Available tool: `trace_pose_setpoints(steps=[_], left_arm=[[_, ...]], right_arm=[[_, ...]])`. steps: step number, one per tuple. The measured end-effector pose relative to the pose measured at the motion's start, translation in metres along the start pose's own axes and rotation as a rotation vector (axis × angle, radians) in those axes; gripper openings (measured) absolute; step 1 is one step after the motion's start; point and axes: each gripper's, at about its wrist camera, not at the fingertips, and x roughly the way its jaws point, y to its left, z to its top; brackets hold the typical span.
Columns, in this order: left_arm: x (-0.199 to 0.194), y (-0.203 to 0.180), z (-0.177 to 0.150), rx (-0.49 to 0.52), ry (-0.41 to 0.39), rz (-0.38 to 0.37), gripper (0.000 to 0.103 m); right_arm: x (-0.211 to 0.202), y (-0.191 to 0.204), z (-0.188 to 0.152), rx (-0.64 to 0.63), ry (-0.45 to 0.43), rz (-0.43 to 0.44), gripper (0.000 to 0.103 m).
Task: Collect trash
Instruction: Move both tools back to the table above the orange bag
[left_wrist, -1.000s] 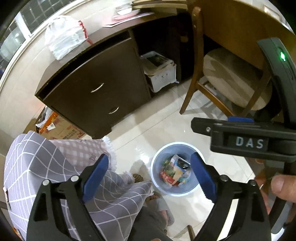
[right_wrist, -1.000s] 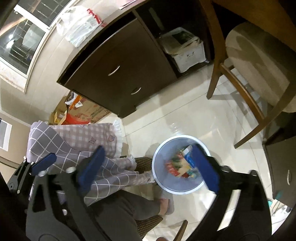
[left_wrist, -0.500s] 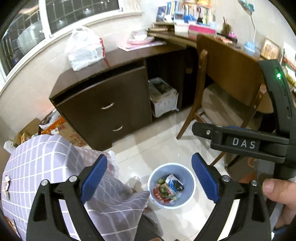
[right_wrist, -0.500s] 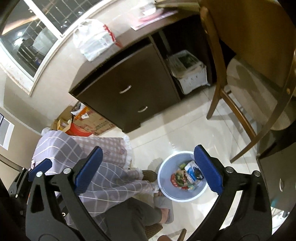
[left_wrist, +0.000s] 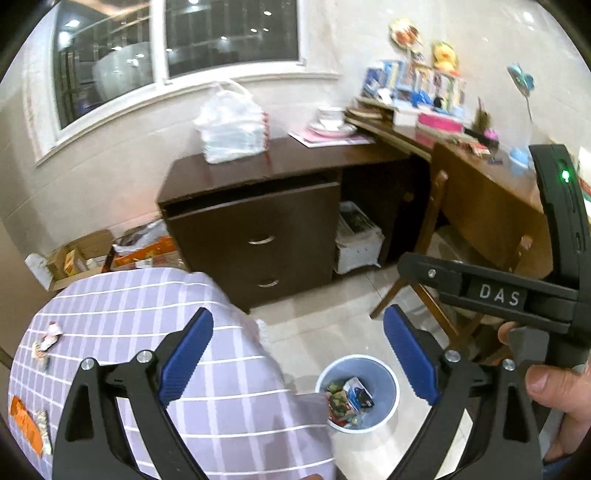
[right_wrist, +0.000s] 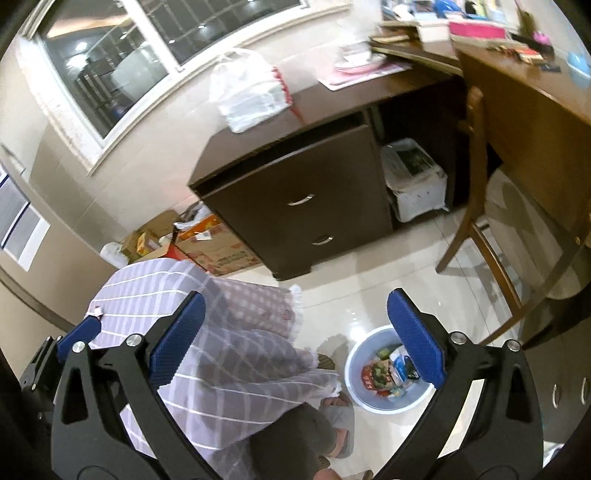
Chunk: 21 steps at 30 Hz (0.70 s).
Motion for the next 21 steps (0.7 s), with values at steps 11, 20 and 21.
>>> trace_pose_setpoints(steps=[11,20,21], left_arm=[[-0.056,0.097,-0.023,-0.154,-0.063,0.128,0.092],[-0.090,0.181,-0.065,-0.280,-0.068,0.290,0.092],[-0.094,0.194,-0.073,-0.302,-0.065,0.316,0.092]], right_arm=[[-0.004,0.103,-0.008,-0.165,-0.001,0.069,0.097],[0.020,0.211,-0.045,-0.324,0.074,0.153,0.097],[0.025,0.225,-0.052,-0.345,0.087,0.164,0.097]])
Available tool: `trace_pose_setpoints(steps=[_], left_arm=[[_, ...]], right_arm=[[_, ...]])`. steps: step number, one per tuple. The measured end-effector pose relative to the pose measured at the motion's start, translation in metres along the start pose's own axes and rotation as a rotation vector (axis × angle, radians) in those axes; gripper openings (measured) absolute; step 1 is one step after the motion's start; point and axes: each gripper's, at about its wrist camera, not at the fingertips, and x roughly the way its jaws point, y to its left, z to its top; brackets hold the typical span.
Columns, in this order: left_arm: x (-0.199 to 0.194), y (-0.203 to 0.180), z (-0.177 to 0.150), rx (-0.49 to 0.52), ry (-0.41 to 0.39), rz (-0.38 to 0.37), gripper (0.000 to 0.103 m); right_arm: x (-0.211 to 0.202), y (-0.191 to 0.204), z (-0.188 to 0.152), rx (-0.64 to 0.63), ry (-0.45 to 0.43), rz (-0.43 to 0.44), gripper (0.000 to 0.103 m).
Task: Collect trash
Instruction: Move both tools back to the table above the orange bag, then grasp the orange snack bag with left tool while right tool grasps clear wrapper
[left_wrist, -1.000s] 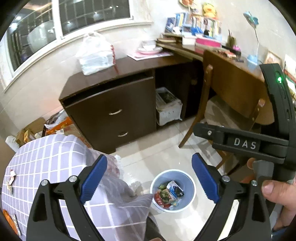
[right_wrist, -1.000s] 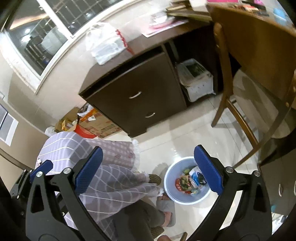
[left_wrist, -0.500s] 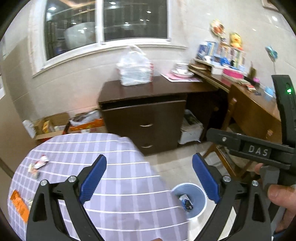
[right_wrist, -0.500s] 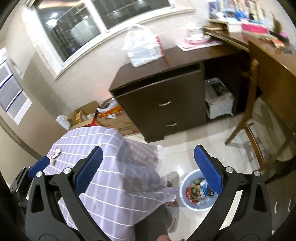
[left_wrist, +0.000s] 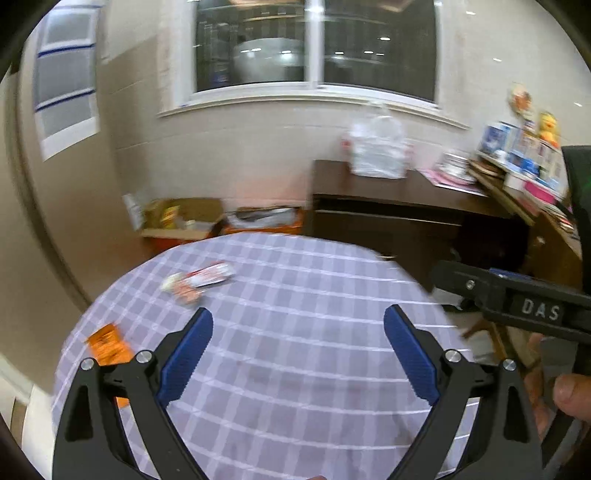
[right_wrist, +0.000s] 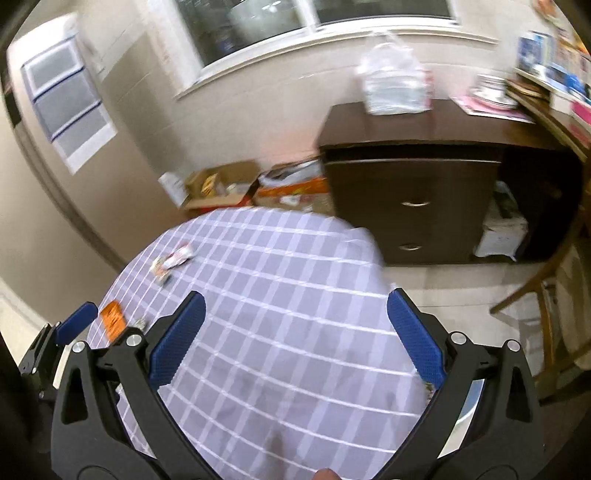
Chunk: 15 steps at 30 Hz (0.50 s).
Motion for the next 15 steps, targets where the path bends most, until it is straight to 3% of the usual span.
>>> trace_pose_setpoints(steps=[8,15], left_arm=[[0.001,0.100,-0.032,-0.112,0.038,0.172,0.092],[0.008,0.169,-0.064,-0.206,0.101,0.265,0.092]], right_arm=[[0.053,0.093,-0.018,-0.137,0.101,0.080,0.097],[0.103,0.167,-0.041,-0.246,0.194,0.139,0.096]])
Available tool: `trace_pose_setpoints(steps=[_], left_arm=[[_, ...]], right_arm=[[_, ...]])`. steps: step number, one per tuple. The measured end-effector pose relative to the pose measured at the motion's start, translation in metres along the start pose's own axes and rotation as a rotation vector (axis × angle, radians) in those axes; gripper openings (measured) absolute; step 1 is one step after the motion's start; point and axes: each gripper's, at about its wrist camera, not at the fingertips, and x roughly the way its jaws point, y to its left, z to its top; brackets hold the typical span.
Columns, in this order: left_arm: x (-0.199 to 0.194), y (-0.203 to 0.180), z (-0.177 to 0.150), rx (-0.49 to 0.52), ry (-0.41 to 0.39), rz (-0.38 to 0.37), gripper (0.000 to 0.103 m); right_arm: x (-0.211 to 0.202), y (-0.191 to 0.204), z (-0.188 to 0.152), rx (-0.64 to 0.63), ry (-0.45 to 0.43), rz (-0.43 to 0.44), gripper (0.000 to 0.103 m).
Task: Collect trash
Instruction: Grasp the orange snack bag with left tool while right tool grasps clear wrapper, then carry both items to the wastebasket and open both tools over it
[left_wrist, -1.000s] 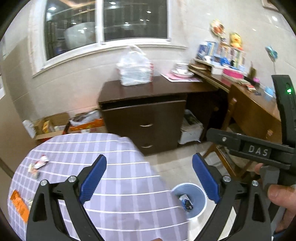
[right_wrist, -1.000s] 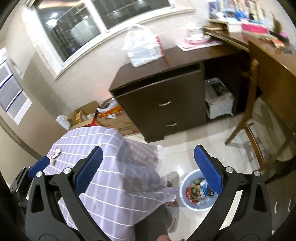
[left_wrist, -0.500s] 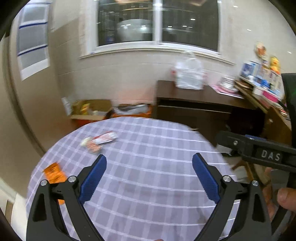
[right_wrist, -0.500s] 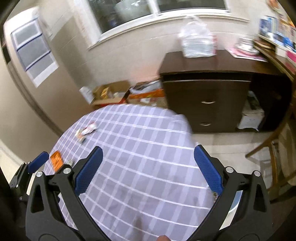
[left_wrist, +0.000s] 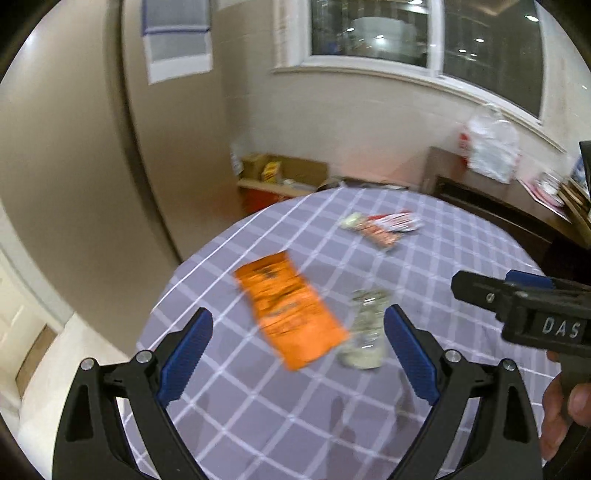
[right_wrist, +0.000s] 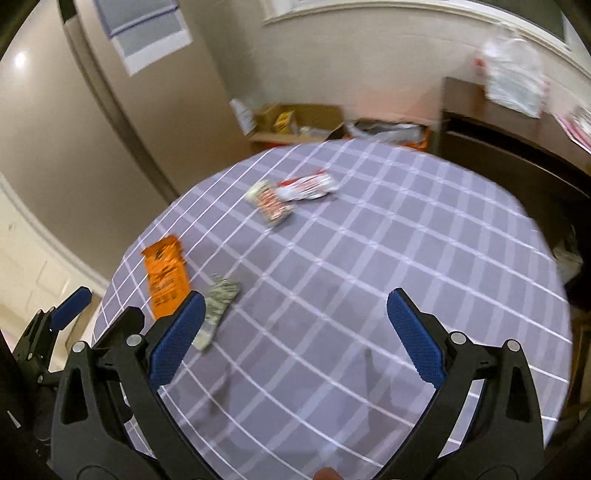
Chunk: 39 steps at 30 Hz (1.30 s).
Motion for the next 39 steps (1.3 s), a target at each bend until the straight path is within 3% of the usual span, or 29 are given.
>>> trace_pose_setpoints(steps=[3,5,10,15,17,23,24,25,26,27,28,34,39], left_arm=[[0.009,0.023,-0.006,-0.028,0.026,0.025,0.092],[0.014,0.034,-0.009,-0.045,0.041,0.039,0.092],[0.025,0.047,-0.008,-0.069,0.059,0.048,0.092],[0.038,0.040,0.003,-0.049,0.061,0.030,0.092],[0.047,0.032,0.009,-0.029,0.069,0.030,0.092],[0.084,0.006,0.018,0.021,0.126,0.050,0.092],[0.090,0.003,0.018,0.022,0.138,0.045,0.090],[0.094,0.000,0.017,0.016,0.150,0.025,0.074],[0.096,0.000,0.017,0.008,0.155,0.004,0.071],[0.092,-0.003,0.018,0.006,0.145,-0.009,0.052],[0.090,-0.006,0.019,0.016,0.141,-0.015,0.041],[0.068,-0.026,0.021,0.038,0.129,-0.095,0.023],[0.049,-0.053,0.015,0.050,0.127,-0.157,0.021]], right_arm=[[0.023,0.022,-0.002,-0.046,0.035,0.010,0.094],[0.038,0.036,-0.003,-0.078,0.056,0.012,0.086],[0.066,0.056,-0.012,-0.152,0.096,-0.006,0.055],[0.063,0.056,-0.020,-0.222,0.052,-0.026,0.031],[0.059,0.046,-0.021,-0.211,0.052,-0.038,0.026],[0.043,0.007,-0.017,-0.148,0.047,-0.044,0.023],[0.040,0.000,-0.017,-0.135,0.044,-0.044,0.022],[0.037,-0.007,-0.017,-0.123,0.039,-0.044,0.022],[0.034,-0.011,-0.017,-0.116,0.034,-0.044,0.022],[0.031,-0.016,-0.017,-0.107,0.029,-0.044,0.022],[0.029,-0.020,-0.016,-0.099,0.024,-0.043,0.022],[0.005,-0.050,-0.016,-0.037,-0.019,-0.030,0.021],[-0.019,-0.077,-0.018,0.008,-0.054,-0.034,0.021]])
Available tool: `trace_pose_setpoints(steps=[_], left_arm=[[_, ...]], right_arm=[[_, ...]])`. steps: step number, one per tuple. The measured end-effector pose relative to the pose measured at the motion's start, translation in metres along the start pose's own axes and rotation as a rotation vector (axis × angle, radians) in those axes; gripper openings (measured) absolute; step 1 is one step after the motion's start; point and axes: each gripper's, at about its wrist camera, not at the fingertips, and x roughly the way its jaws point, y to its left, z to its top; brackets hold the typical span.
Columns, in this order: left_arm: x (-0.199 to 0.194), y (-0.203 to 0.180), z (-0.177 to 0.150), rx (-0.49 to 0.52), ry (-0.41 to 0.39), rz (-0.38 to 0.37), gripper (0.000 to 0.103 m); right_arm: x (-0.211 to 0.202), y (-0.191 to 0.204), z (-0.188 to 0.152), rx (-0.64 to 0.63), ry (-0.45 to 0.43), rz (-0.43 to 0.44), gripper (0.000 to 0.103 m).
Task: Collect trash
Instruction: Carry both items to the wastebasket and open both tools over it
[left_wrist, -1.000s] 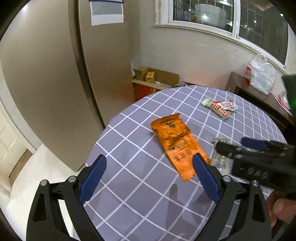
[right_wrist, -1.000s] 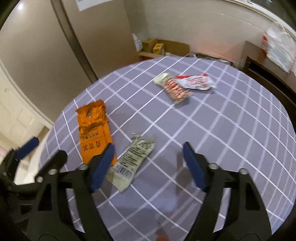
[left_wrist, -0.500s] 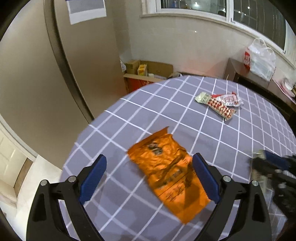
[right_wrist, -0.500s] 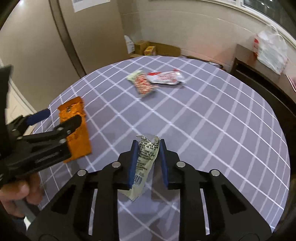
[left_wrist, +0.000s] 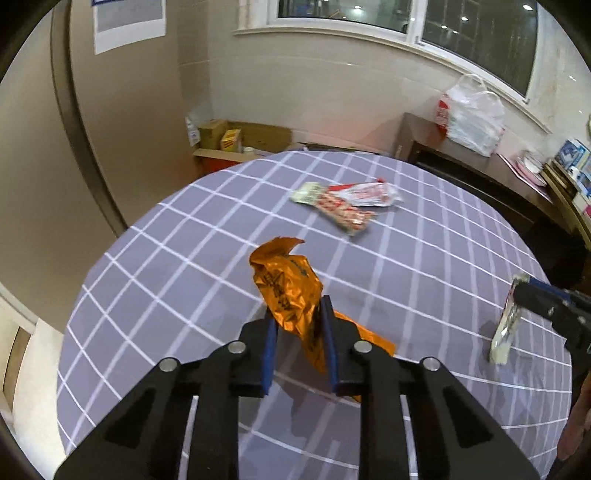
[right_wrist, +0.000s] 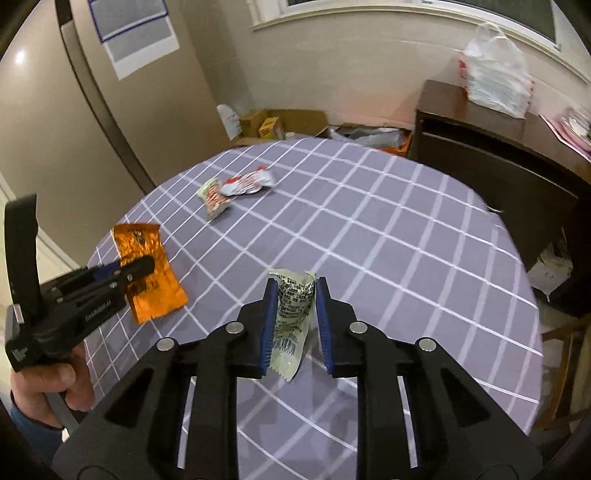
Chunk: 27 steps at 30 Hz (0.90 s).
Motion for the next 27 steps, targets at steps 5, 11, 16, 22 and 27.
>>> trace_pose_setpoints(steps=[5,11,16,22,27], left_arm=[[-0.010,-0.028,-0.006,0.028,-0.013,-0.040,0.021],[-0.027,-0.068,-0.004,0.094,-0.048,-0.087,0.021],[-0.044,-0.115,0.000,0.165,-0.081,-0.139,0.021],[-0.059,-0.179,0.003,0.260,-0.111,-0.232,0.021],[-0.068,-0.244,-0.005,0.351,-0.115,-0.322,0.021]], right_arm=[[-0.025,-0.027,-0.005,0.041,-0.036,-0.016,0.018],[-0.050,-0.063,-0.014,0.105,-0.073,-0.033,0.018],[-0.076,-0.090,-0.022,0.151,-0.114,-0.047,0.018],[-0.123,-0.134,-0.034,0.217,-0.186,-0.099,0.018],[-0.165,-0.180,-0.049,0.288,-0.240,-0.157,0.018]])
